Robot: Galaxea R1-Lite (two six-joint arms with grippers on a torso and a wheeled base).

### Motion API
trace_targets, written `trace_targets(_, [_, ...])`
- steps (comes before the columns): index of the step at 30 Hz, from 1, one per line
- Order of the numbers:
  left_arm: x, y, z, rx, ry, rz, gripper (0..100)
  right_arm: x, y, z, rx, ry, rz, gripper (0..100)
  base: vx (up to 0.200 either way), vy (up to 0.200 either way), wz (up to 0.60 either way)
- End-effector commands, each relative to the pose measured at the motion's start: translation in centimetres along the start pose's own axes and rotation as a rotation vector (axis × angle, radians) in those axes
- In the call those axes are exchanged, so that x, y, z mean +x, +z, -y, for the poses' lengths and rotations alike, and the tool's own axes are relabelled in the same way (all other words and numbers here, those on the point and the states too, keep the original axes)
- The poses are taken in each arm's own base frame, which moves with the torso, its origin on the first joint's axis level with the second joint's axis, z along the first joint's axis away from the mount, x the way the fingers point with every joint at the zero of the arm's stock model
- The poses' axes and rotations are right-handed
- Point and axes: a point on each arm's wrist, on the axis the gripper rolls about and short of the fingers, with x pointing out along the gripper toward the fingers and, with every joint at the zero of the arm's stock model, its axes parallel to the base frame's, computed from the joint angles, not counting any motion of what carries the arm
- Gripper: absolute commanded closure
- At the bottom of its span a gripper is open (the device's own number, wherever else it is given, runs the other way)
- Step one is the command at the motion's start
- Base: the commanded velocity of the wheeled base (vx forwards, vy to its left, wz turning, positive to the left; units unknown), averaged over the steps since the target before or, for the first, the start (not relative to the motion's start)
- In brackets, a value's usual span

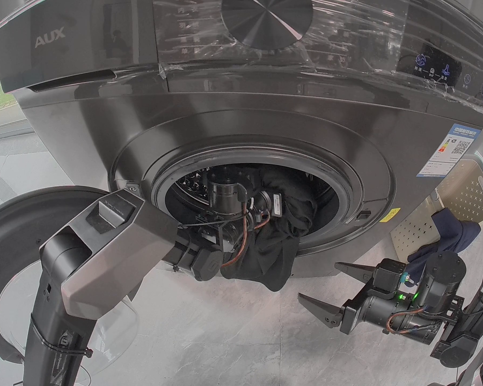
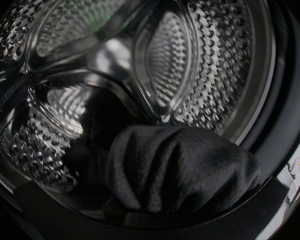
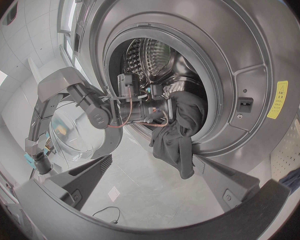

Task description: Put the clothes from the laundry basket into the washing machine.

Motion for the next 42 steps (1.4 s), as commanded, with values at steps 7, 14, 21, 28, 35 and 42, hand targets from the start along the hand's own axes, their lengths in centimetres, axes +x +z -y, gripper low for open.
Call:
trace_targets(7, [3.4,1.6,-5.0,-0.023,0.141,0.156,100,0.3,-0.4,-0.1,0.001,0.004,-0.015,0,0.0,0.0,0.0])
trace_targets(14, [2.9,2.8,-4.1,-0.027,0.161,0.154,0,0.2,-0.4,0.0,0.003,0.002,-0.02,0,0.0,0.0,0.0])
trace_targets(21, [-0.3,4.3,-0.8,-0.033,0.104,0.037,0,0.2,-0.4,0.0,0.003,0.002,-0.017,0,0.0,0.0,0.0])
trace_targets(28, [-5.0,3.1,0.9,-0.007,0.031,-0.173,0,0.2,-0.4,0.0,0.003,0.002,-0.017,0,0.0,0.0,0.0])
trace_targets(35, [-6.9,0.8,1.2,-0.003,-0.048,-0.289,0,0.2,-0.4,0.0,0.003,0.002,-0.02,0,0.0,0.0,0.0])
trace_targets(42, [-4.4,-2.4,-0.1,-0.012,-0.044,-0.311,0,0.2,-0.5,0.0,0.001,0.003,-0.021,0,0.0,0.0,0.0])
